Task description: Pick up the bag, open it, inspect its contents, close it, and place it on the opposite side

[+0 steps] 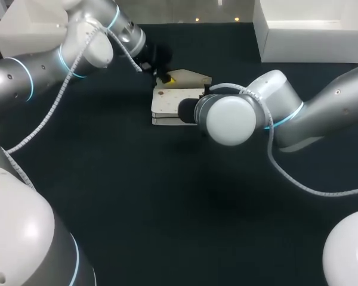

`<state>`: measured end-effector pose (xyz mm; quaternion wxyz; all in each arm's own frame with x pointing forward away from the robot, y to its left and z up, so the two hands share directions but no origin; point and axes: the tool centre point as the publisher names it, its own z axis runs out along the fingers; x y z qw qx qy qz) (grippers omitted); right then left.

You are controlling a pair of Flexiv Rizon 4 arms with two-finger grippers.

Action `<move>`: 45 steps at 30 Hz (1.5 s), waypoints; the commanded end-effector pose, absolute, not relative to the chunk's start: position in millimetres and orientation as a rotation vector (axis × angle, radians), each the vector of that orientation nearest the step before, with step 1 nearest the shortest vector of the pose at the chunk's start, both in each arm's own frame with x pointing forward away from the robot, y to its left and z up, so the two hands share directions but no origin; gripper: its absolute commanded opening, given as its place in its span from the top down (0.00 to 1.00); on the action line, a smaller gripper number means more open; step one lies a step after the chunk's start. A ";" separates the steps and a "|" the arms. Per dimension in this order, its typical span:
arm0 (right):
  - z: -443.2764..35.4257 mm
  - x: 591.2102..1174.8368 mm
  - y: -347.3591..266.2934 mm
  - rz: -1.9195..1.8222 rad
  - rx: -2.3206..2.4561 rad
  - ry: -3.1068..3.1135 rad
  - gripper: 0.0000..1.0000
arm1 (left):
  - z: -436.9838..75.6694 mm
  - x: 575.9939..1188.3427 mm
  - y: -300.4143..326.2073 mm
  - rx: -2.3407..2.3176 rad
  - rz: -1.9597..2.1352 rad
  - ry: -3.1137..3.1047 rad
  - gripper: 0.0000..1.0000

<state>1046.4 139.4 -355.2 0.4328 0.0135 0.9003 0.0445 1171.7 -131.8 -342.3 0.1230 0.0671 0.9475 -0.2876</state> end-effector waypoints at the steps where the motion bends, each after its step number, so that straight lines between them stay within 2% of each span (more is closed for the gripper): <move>1: -335.4 1032.6 135.7 0.102 0.046 2.248 0.00 | -328.7 1165.1 -130.4 0.181 -0.831 2.766 1.00; 9: -300.8 1018.8 132.3 0.107 0.056 2.243 0.00 | -299.4 1155.1 -131.3 0.171 -0.849 2.793 1.00; 10: -297.5 1017.8 132.3 0.107 0.057 2.243 0.04 | -295.7 1153.4 -131.2 0.172 -0.850 2.796 1.00; 12: -290.7 1016.5 132.0 0.101 0.061 2.246 0.25 | -288.7 1149.6 -130.9 0.175 -0.849 2.799 1.00; 14: -285.8 1015.7 131.7 0.093 0.062 2.254 0.61 | -282.8 1145.8 -130.3 0.179 -0.850 2.802 1.00; 18: -277.5 1015.8 131.3 0.072 0.065 2.268 1.00 | -271.5 1135.7 -128.1 0.182 -0.854 2.814 1.00; 35: -239.3 1029.5 132.8 0.100 0.093 2.285 1.00 | -239.6 1105.4 -121.3 0.196 -0.894 2.828 1.00; 45: -239.3 1029.5 132.8 0.100 0.093 2.285 1.00 | -238.2 1104.6 -121.1 0.195 -0.893 2.826 1.00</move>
